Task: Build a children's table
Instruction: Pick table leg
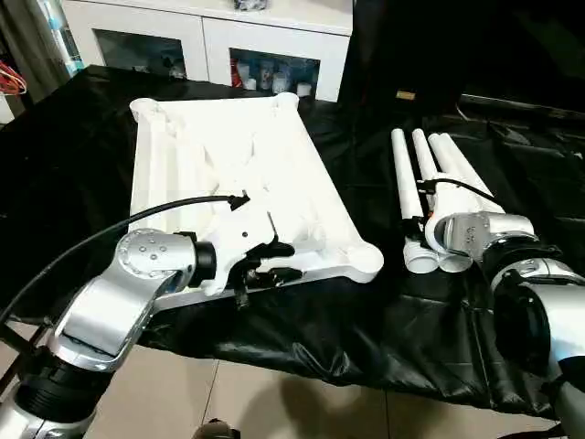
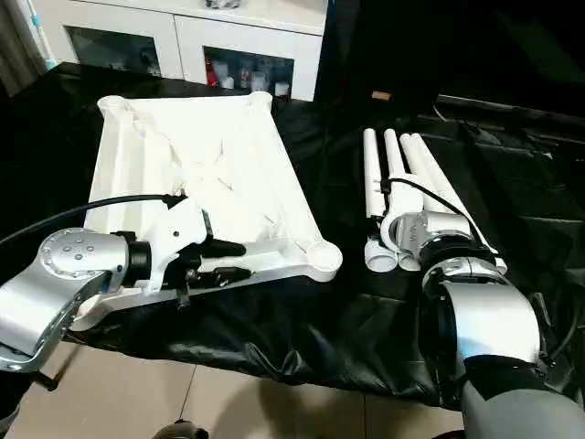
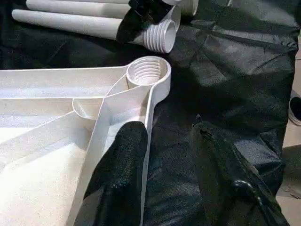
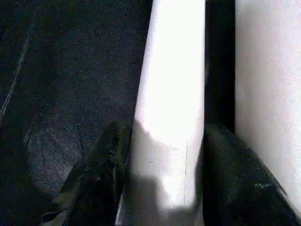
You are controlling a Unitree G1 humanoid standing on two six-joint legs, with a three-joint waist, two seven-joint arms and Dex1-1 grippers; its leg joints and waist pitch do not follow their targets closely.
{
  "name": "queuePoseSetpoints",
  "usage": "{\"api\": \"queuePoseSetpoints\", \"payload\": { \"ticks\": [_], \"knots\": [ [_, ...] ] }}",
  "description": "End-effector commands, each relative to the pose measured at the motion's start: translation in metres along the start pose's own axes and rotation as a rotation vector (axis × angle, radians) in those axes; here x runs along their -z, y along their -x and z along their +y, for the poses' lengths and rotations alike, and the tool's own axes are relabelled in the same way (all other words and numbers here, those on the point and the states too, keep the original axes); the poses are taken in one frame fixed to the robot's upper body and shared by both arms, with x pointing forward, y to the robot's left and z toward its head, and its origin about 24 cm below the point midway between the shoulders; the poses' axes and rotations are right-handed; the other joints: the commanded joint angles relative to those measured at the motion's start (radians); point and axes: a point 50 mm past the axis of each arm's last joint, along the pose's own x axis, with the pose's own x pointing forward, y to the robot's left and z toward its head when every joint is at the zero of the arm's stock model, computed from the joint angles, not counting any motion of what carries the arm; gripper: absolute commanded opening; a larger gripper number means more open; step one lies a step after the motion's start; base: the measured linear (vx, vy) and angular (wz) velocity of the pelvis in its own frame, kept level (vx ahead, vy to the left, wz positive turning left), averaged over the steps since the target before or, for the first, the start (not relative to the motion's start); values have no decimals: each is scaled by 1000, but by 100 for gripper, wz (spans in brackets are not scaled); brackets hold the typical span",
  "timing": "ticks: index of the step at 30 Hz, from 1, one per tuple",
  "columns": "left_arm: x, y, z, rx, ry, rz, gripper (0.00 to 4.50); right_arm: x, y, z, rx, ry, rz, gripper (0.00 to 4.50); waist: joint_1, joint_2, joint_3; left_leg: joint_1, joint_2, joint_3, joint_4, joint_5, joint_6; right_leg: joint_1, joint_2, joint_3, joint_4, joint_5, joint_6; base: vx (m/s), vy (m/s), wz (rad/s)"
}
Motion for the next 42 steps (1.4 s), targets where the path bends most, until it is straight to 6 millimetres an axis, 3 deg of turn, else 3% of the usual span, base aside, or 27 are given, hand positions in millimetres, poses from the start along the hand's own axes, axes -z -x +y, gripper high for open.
{"api": "queuePoseSetpoints", "payload": {
  "ticks": [1,6,7,10,12,13,14,15,17,22,25,30,33,34,35,36,39,42],
  "knots": [
    [-4,-3,2,6,-21,-4,177,-4,3,-3,0,-26,0,220,1,-11,-71,14,42,-5,-59,-57,2,54,-61,38,-55,43,-251,0,0,0],
    [-5,-3,6,-28,-29,-11,177,-8,3,-2,-6,-54,-24,192,3,-7,-72,16,42,-5,-58,-43,0,53,-60,38,-52,66,-250,0,0,0],
    [-5,-4,6,-35,-28,-12,195,-9,4,-1,-6,-60,-29,192,2,-8,-72,16,41,-5,-58,-43,1,53,-59,38,-52,71,-251,0,0,0],
    [-5,-6,13,-113,-13,-43,213,-13,4,2,-29,-105,-58,189,3,3,-74,16,40,-6,-57,-45,-2,54,-60,38,-51,81,-255,0,0,0],
    [-7,-9,18,-160,-16,-55,231,-17,5,4,-48,-132,-81,189,2,1,-74,16,41,-7,-57,-55,-5,56,-58,38,-52,94,-256,0,0,0],
    [-8,-11,20,-181,-14,-71,231,-20,6,5,-61,-140,-101,189,3,11,-75,16,41,-8,-57,-59,-8,56,-59,38,-51,94,-257,0,0,0],
    [-9,-13,21,-201,-10,-94,244,-22,6,6,-79,-143,-111,189,3,13,-75,17,42,-9,-57,-70,-10,56,-60,37,-53,93,-260,0,0,0],
    [-10,-14,23,-211,-7,-107,255,-23,7,7,-89,-144,-116,189,2,10,-75,18,42,-9,-58,-73,-10,56,-59,36,-55,92,-261,0,0,0],
    [-14,-19,25,-219,25,-144,257,-28,8,9,-134,-138,-148,189,3,16,-77,17,42,-10,-56,-73,-9,58,-59,36,-52,117,-274,0,0,0],
    [-25,-33,36,-311,79,-222,308,-35,12,10,-196,-155,-190,189,7,0,-76,14,42,-9,-54,-52,26,62,-62,36,-53,126,-290,0,0,0],
    [-28,-40,46,-427,90,-240,332,-38,14,10,-242,-189,-211,189,11,0,-78,13,42,-10,-51,-30,47,62,-63,36,-52,135,-289,0,0,0],
    [-39,-52,57,-411,385,-315,373,-54,27,21,-545,-213,-442,189,15,-5,-79,11,43,-7,-46,-24,82,66,-67,35,-51,169,-312,0,0,0],
    [-49,-58,60,-358,536,-409,384,-46,36,29,-766,-115,-485,189,18,-6,-82,11,44,-10,-41,2,120,67,-65,34,-48,204,-328,0,0,0],
    [-49,-58,60,-358,536,-409,396,-46,36,29,-766,-115,-485,188,23,-7,-80,12,41,-8,-40,6,128,68,-63,34,-52,209,-324,0,0,0],
    [-56,-63,61,-307,622,-467,410,-37,45,33,-909,-68,-499,188,22,-10,-79,9,43,-10,-41,11,137,69,-65,33,-51,205,-329,0,0,0],
    [-62,-65,60,-270,659,-496,416,-32,50,33,-976,-54,-502,188,34,-5,-80,16,47,-9,-37,8,146,67,-65,34,-51,210,-329,0,0,0],
    [-73,-70,57,-196,721,-549,437,-23,62,33,-1090,-44,-522,188,50,-8,-79,17,54,-11,-39,5,142,62,-67,32,-53,163,-333,0,0,0],
    [-88,-73,52,-87,791,-625,449,-18,75,31,-1182,-38,-543,187,59,-8,-75,18,53,-13,-44,-40,113,62,-71,33,-64,76,-317,0,0,0]
  ]
}}
